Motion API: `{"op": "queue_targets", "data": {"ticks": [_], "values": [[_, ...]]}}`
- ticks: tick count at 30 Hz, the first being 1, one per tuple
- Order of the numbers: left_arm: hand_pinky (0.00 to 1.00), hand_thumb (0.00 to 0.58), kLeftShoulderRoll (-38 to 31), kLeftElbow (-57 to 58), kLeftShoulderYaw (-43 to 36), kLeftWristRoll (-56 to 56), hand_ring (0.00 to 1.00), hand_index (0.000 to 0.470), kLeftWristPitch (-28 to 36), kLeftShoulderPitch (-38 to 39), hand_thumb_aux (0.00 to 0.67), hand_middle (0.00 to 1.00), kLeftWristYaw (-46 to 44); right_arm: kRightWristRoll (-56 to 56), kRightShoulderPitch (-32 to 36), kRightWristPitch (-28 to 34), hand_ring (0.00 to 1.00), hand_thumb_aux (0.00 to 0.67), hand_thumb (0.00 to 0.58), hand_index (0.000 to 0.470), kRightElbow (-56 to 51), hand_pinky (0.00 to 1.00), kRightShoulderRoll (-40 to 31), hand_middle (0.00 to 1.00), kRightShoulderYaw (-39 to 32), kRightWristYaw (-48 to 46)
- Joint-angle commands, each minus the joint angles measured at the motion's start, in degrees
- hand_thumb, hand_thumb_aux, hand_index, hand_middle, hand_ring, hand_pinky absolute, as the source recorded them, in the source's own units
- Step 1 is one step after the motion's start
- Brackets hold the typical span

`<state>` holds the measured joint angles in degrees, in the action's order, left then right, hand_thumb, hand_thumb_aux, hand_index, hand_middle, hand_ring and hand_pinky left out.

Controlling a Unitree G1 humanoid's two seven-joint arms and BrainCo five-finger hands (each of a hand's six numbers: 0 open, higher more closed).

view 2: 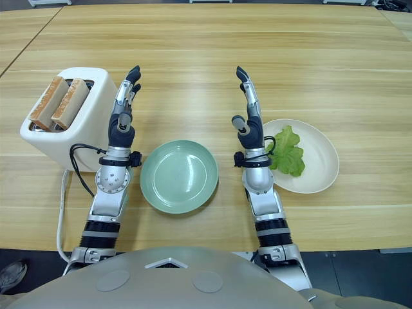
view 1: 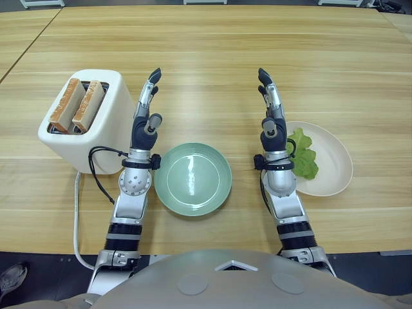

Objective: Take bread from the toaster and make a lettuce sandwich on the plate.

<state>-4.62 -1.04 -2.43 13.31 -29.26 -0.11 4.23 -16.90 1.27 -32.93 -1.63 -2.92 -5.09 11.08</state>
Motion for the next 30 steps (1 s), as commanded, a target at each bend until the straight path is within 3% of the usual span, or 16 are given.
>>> {"op": "queue_targets", "data": {"ticks": [1,15,19,22,24,26,30], "values": [[0.0,0.0,-0.17,1.13,0.02,-0.72,0.0,0.0,0.71,-0.35,0.0,0.0,-0.32,0.88,-0.38,-0.32,0.0,0.0,0.0,0.0,1.97,0.0,0.31,0.0,0.68,0.17],[0.0,0.0,-0.14,-0.77,0.33,-0.38,0.0,0.0,0.78,-0.49,0.0,0.0,-0.19,0.77,-0.18,-0.06,0.0,0.0,0.0,0.0,1.62,0.0,0.53,0.0,0.86,-0.35],[0.0,0.0,-2.51,-15.43,1.65,4.72,0.0,0.0,3.09,-0.17,0.0,0.0,-1.64,0.6,0.1,-0.15,0.0,0.0,0.0,0.0,1.14,0.0,0.69,0.0,0.66,-0.31],[0.0,0.0,-9.78,-25.11,7.0,4.65,0.0,0.0,7.87,-1.91,0.0,0.0,-7.36,0.09,0.15,-0.14,0.0,0.0,0.0,0.0,0.7,0.0,1.24,0.0,0.41,0.15],[0.0,0.0,-16.57,-26.41,16.31,0.79,0.0,0.0,14.13,-3.32,0.0,0.0,-10.62,-0.18,0.3,-0.37,0.0,0.0,0.0,0.0,0.02,0.0,1.63,0.0,0.09,0.34],[0.0,0.0,-24.23,-21.91,24.61,2.07,0.0,0.0,20.8,-3.78,0.0,0.0,-13.17,-0.38,0.54,-0.49,0.0,0.0,0.0,0.0,-0.89,0.0,2.01,0.0,-0.13,0.51],[0.0,0.0,-35.41,-11.02,25.31,9.68,0.0,0.0,27.8,-0.05,0.0,0.0,-19.16,-0.76,0.92,-0.52,0.0,0.0,0.0,0.0,-1.62,0.0,2.52,0.0,-0.5,0.93]]}}
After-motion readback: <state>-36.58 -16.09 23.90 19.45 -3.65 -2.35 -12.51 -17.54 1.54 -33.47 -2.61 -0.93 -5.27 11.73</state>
